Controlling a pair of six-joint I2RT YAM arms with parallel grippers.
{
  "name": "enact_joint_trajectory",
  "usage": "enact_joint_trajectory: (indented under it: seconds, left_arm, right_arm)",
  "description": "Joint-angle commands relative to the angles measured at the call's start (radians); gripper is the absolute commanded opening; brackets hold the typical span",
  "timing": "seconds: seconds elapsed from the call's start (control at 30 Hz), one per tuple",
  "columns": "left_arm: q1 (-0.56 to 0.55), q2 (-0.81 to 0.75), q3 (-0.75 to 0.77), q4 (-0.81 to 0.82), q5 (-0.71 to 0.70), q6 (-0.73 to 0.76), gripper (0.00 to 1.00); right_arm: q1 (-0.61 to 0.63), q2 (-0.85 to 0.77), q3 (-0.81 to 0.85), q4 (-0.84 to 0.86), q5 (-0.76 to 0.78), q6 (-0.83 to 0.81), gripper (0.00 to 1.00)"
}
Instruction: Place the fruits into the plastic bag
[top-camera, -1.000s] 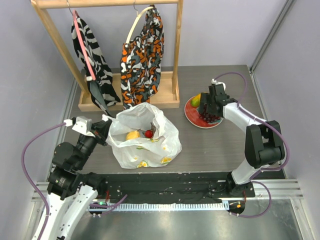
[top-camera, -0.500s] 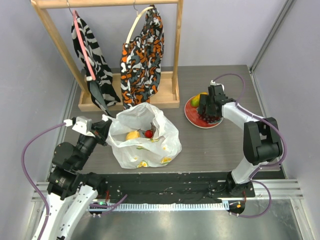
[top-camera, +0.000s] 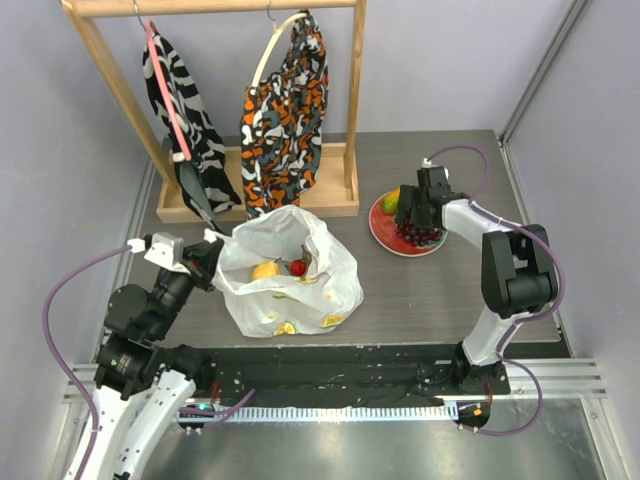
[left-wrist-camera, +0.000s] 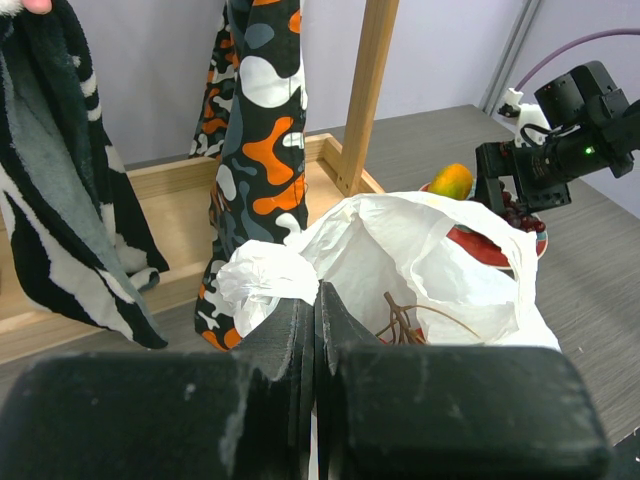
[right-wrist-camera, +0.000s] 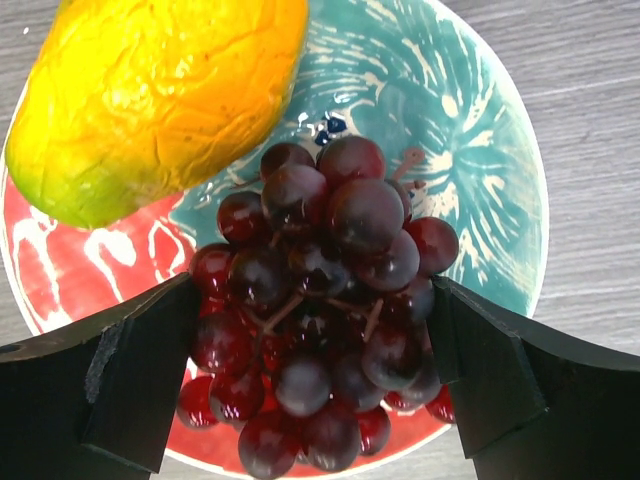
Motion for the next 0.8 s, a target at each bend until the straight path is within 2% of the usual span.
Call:
enact_joint_trajectory:
  seconds: [0.0, 0.23, 0.6, 0.77]
  left_arm:
    - [0.002, -0.009, 0.010, 0.017, 0.004, 0.002, 0.01]
    - [0.000, -0.009, 0.010, 0.019, 0.004, 0.002, 0.00]
    - [0.000, -0.007, 0.010, 0.019, 0.006, 0.002, 0.00]
    - [0.000, -0.009, 0.010, 0.019, 0.006, 0.002, 0.00]
  right_arm:
    - [-0.012, 0.032, 0.027, -0.012, 0.024, -0.012, 0.99]
    - [-0.013, 0.039, 0.008, -0.028, 0.045, -0.024, 0.93]
    - [-0.012, -0.036, -0.045, -0.037, 0.061, -0.029, 0.62]
    - [-0.012, -0.079, -0.048, -0.043, 0.041, -0.023, 0.54]
